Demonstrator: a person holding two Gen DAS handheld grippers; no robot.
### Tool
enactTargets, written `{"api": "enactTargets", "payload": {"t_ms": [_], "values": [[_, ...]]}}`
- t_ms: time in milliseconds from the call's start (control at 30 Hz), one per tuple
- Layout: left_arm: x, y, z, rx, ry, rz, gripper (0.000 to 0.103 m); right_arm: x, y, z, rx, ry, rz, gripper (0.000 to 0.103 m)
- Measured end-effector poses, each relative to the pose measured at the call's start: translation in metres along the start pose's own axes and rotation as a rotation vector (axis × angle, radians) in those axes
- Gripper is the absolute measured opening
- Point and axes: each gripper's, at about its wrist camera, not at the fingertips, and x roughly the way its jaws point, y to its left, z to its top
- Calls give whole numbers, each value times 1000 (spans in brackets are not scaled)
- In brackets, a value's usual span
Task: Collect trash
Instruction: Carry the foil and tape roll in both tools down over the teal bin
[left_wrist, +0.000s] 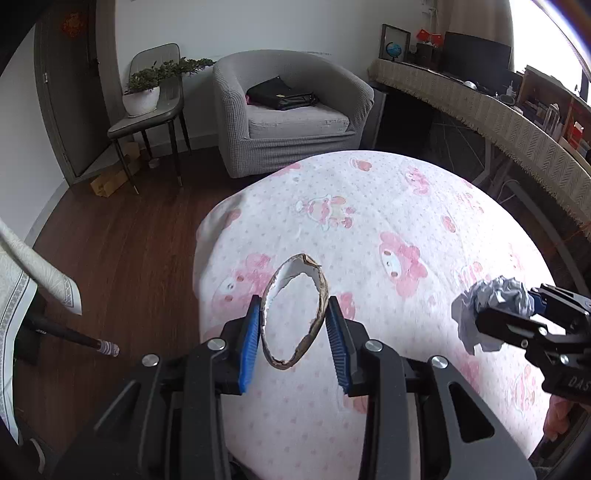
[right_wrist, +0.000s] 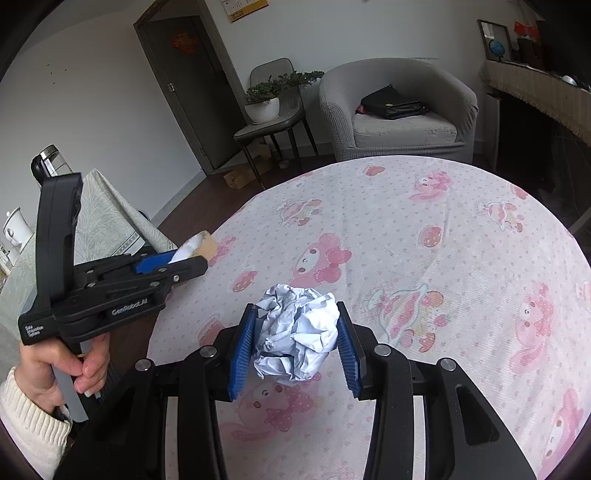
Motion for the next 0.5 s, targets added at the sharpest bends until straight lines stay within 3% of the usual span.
{"api": "enactTargets", "payload": {"t_ms": [267,500], "values": [[-38,30,-45,-84,-11,7,37,7,25,-4,-38,12,-2,42],[-53,54,-85,-141,3,44,37,15,63,-3,-88,9,59,42]]}}
